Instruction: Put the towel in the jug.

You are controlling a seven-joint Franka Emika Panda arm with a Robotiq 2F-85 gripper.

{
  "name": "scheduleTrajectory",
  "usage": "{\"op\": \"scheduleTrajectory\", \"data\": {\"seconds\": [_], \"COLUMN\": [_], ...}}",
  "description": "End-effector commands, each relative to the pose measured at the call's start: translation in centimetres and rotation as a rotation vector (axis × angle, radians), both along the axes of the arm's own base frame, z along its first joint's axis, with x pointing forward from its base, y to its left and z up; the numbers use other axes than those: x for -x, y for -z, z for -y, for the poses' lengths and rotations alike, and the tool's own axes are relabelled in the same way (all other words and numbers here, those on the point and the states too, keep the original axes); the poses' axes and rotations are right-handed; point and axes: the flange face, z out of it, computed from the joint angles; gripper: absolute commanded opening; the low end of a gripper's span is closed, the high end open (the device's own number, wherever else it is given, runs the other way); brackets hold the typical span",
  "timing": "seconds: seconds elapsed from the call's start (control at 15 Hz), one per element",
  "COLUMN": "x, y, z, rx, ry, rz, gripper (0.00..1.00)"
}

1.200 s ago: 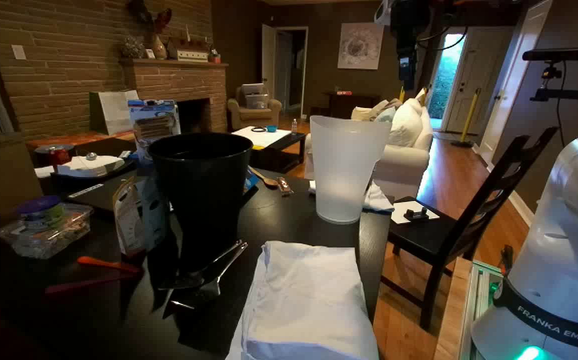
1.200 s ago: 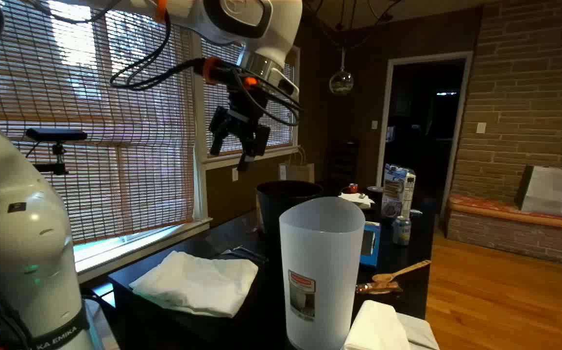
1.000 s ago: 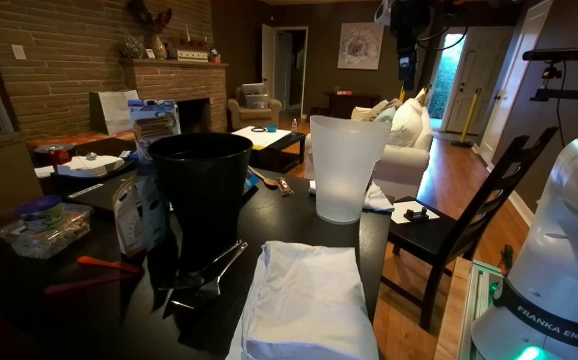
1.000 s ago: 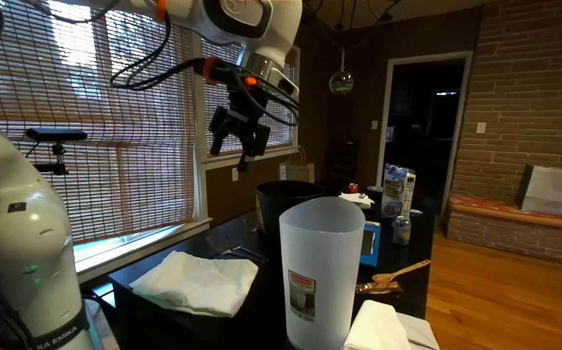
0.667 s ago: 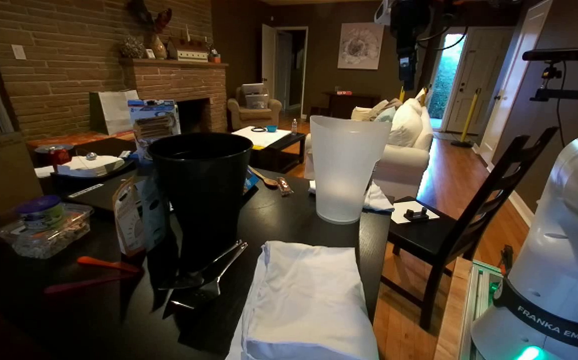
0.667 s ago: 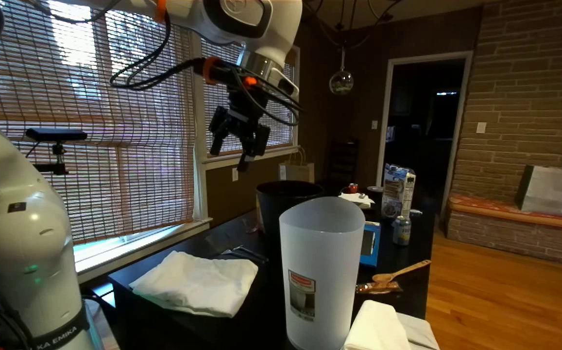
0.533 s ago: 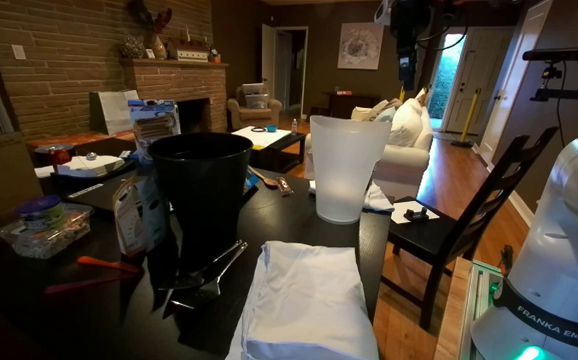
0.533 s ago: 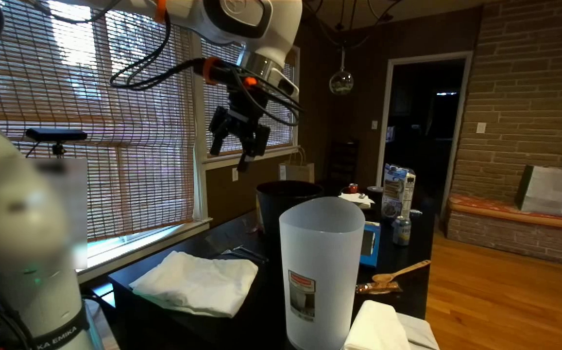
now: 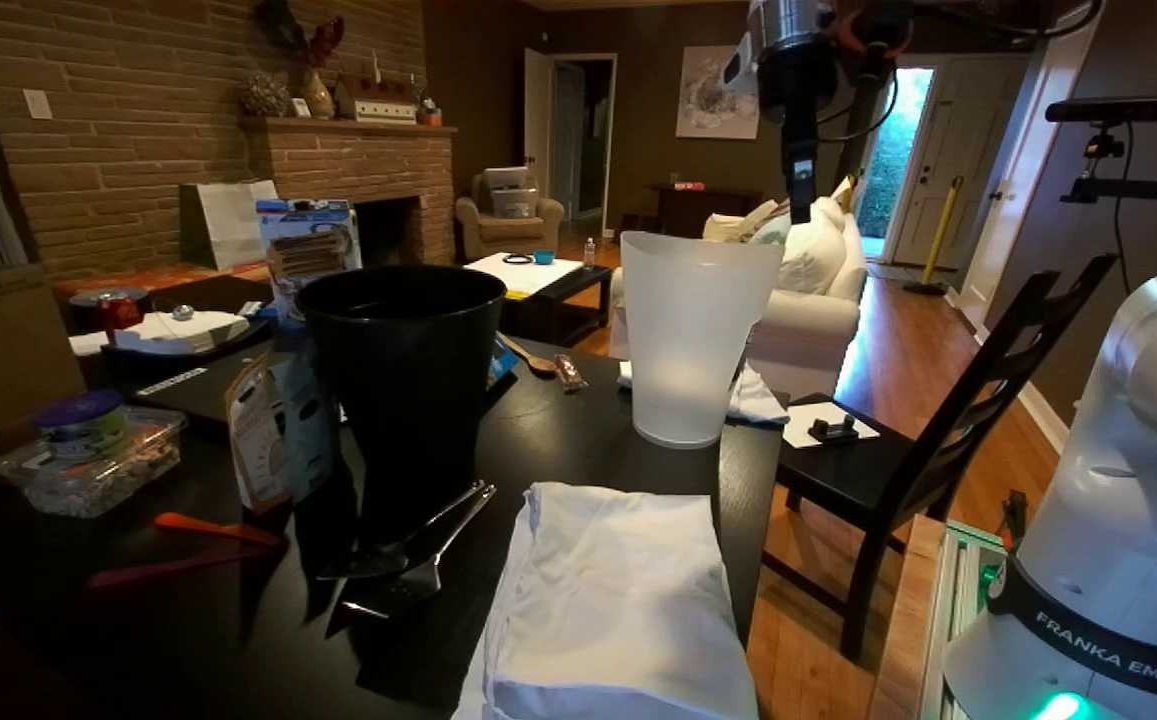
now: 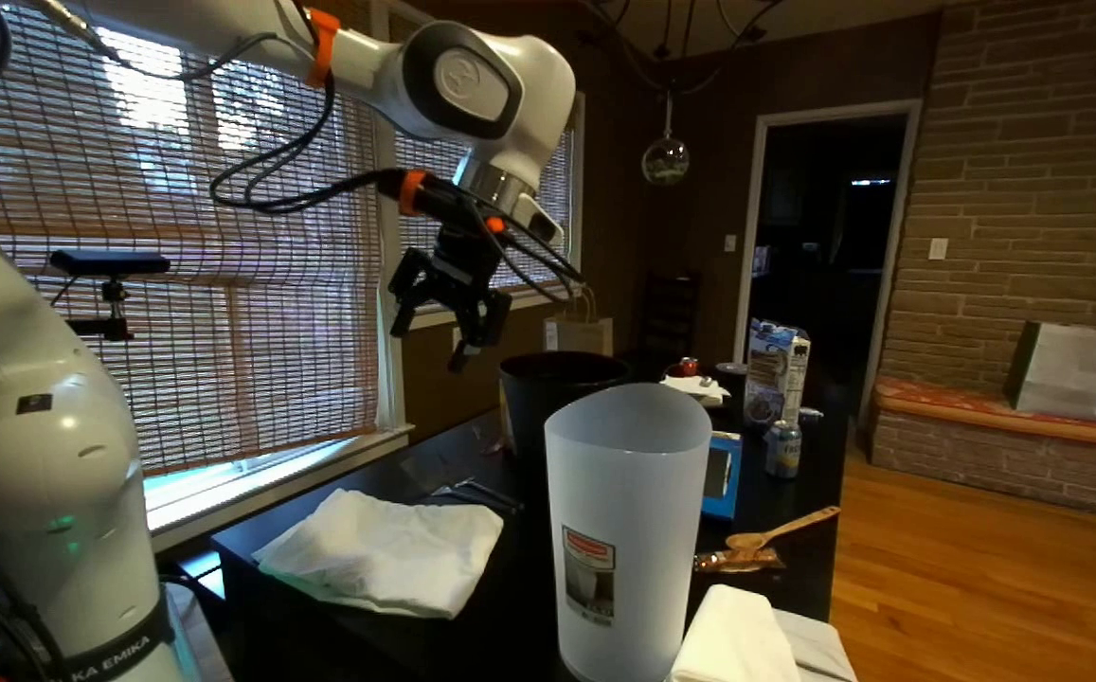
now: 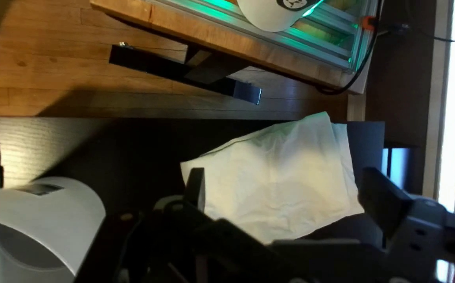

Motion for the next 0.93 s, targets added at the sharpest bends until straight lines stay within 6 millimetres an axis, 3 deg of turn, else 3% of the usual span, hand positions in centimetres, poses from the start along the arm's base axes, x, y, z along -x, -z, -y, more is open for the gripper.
{"op": "scheduleTrajectory", "data": {"seconds": [0.0,0.6,0.67,0.87], "x": [0.3,-2.7,-3.0,-2.9], "y": [2.3,11.1,9.6,11.3], "z": [-3.7,-10.7,-9.4,-10.8], "rx": [0.003,0.057,0.075,0.076], "ry": [-0.161,-0.406,-0.367,-0.399], "rz": [0.112,0.400,0.359,0.369], "gripper": [1.00,1.00,1.00,1.00]}}
